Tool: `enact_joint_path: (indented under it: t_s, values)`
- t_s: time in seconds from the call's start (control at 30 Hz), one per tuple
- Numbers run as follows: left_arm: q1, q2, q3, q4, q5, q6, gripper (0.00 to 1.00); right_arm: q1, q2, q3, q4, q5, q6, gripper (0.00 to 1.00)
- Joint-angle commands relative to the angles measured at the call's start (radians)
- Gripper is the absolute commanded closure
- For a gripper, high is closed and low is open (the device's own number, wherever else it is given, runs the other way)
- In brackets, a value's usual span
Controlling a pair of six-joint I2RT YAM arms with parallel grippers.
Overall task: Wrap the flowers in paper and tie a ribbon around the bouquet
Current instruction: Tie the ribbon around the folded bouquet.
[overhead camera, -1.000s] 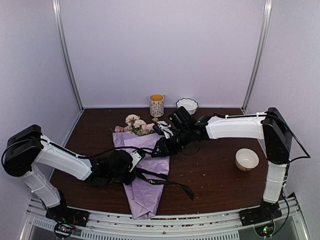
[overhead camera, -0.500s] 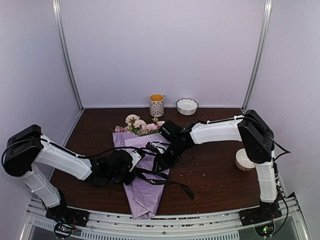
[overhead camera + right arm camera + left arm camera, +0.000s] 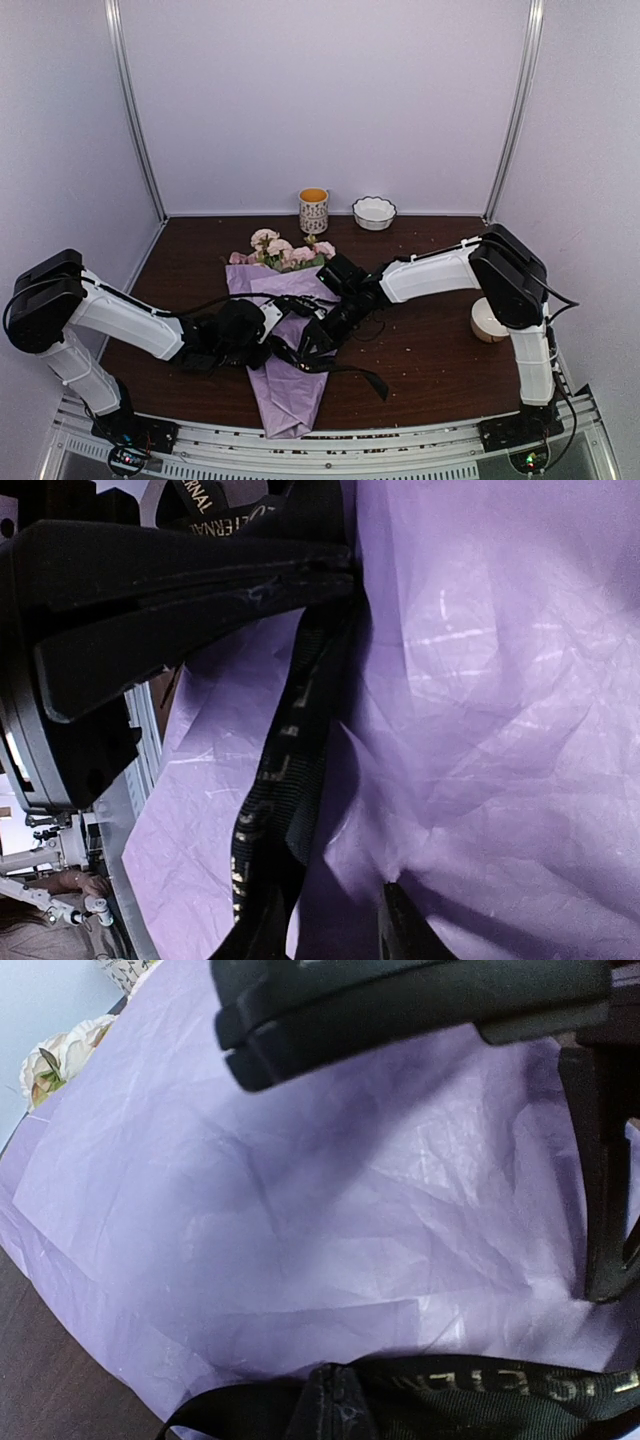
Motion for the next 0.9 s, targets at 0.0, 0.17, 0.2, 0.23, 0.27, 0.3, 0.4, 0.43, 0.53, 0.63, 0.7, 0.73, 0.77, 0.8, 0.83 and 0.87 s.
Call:
enact_joint_path:
  t_s: [0.0, 0.17, 0.2, 0.23, 0.27, 0.3, 0.4, 0.43, 0.53, 0.63, 0.7, 0.73, 0.77, 0.8, 0.83, 0.87]
  values:
    - [0.01, 0.003, 0.007, 0.02, 0.011, -0.011, 1.0, 0.011, -0.031, -0.017, 0.084, -0.02, 0.036, 0.66]
    - [0.01, -0.002, 0.006, 0.017, 0.012, -0.013, 1.0, 0.022, -0.027, -0.027, 0.106, -0.06, 0.043, 0.64]
    - [0.01, -0.002, 0.006, 0.018, 0.012, -0.013, 1.0, 0.024, -0.031, -0.028, 0.115, -0.063, 0.045, 0.63]
    - [0.011, -0.001, 0.005, 0.019, 0.013, -0.013, 1.0, 0.026, -0.034, -0.027, 0.117, -0.064, 0.046, 0.63]
    - [0.011, 0.001, 0.006, 0.02, 0.013, -0.013, 1.0, 0.027, -0.034, -0.023, 0.12, -0.062, 0.047, 0.63]
    - [0.011, 0.002, 0.007, 0.019, 0.013, -0.013, 1.0, 0.029, -0.033, -0.019, 0.125, -0.06, 0.052, 0.63]
    - [0.011, 0.003, 0.009, 0.014, 0.012, -0.014, 1.0, 0.036, -0.025, -0.011, 0.122, -0.037, 0.062, 0.61]
    - [0.012, 0.003, 0.008, 0.014, 0.012, -0.015, 1.0, 0.04, -0.021, -0.007, 0.115, -0.024, 0.06, 0.61]
    - [0.014, -0.003, 0.005, 0.015, 0.011, -0.016, 1.0, 0.059, -0.029, -0.017, 0.109, 0.014, 0.053, 0.59]
    - [0.02, -0.008, 0.0, 0.017, 0.015, -0.02, 1.0, 0.087, -0.056, -0.036, 0.09, 0.091, 0.03, 0.6]
    - [0.022, -0.012, -0.005, 0.023, 0.02, -0.021, 1.0, 0.107, -0.073, -0.05, 0.084, 0.13, 0.01, 0.6]
    - [0.023, -0.013, -0.006, 0.024, 0.02, -0.023, 1.0, 0.113, -0.081, -0.06, 0.087, 0.15, 0.007, 0.6]
    - [0.025, -0.014, -0.006, 0.024, 0.02, -0.024, 1.0, 0.121, -0.088, -0.068, 0.086, 0.18, 0.001, 0.61]
    - [0.028, -0.014, -0.008, 0.023, 0.019, -0.026, 1.0, 0.129, -0.091, -0.073, 0.08, 0.203, -0.006, 0.61]
    - [0.03, -0.016, -0.008, 0.023, 0.022, -0.027, 1.0, 0.134, -0.094, -0.075, 0.07, 0.228, -0.015, 0.62]
    - [0.032, -0.018, -0.009, 0.023, 0.024, -0.028, 1.0, 0.14, -0.093, -0.077, 0.063, 0.245, -0.02, 0.64]
